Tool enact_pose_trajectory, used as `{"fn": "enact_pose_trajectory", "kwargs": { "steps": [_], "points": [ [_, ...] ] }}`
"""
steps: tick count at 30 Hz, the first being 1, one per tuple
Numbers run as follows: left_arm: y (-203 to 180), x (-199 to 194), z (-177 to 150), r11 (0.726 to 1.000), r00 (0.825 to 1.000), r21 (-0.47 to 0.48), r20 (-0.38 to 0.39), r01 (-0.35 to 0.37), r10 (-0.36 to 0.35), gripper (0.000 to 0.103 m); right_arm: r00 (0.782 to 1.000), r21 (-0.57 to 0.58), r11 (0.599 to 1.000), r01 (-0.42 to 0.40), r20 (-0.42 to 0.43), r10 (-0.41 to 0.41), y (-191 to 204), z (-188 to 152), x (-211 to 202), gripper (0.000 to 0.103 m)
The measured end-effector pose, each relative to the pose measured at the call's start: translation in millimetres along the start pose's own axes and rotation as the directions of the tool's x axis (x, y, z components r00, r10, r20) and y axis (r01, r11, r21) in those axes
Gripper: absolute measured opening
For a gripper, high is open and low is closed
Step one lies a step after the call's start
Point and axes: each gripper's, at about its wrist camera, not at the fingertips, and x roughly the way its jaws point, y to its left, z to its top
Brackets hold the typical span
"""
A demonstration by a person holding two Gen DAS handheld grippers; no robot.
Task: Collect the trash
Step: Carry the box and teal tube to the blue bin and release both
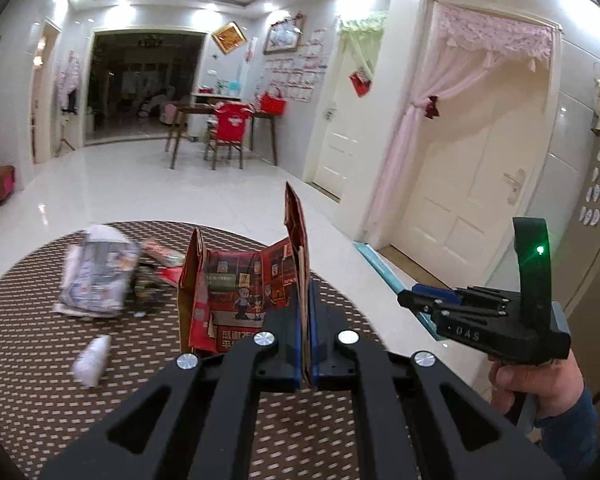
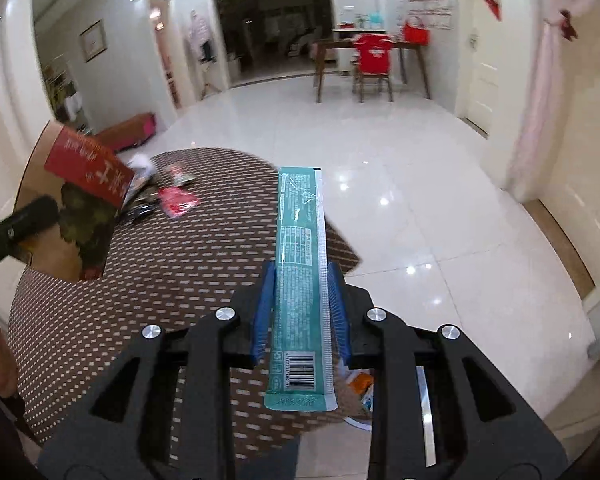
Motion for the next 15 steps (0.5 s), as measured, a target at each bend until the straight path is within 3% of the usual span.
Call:
{"fn": "enact_pose_trajectory", "kwargs": {
  "steps": [6,13,14,15],
  "points": [
    [-36.1,45.7,-0.1,0.996,0.994,0.023,-0.067,0.085,-0.083,0.003,0.995,0.158,0.984,0.079,-0.067,-0.069,-74.6,-22.8,19.4,0.027],
    [-70.0,89.3,-2.8,0.99,0.983,0.054,-0.143,0.128,-0.119,0.003,0.976,0.315,0.943,0.106,-0.214,-0.039,-140.2,-71.9,81.8,0.03],
    [-74.2,96.8,-3.5,0.989,0.98,0.058,-0.157,0.134,-0.124,0.003,0.969,0.335,0.936,0.109,-0.247,-0.025,-150.3,-80.2,94.2,0.038],
    [-78.1,103.2,-3.9,0.988,0.977,0.062,-0.168,0.141,-0.129,0.003,0.963,0.356,0.929,0.106,-0.268,-0.007,-157.3,-85.8,102.2,0.063]
  ]
}}
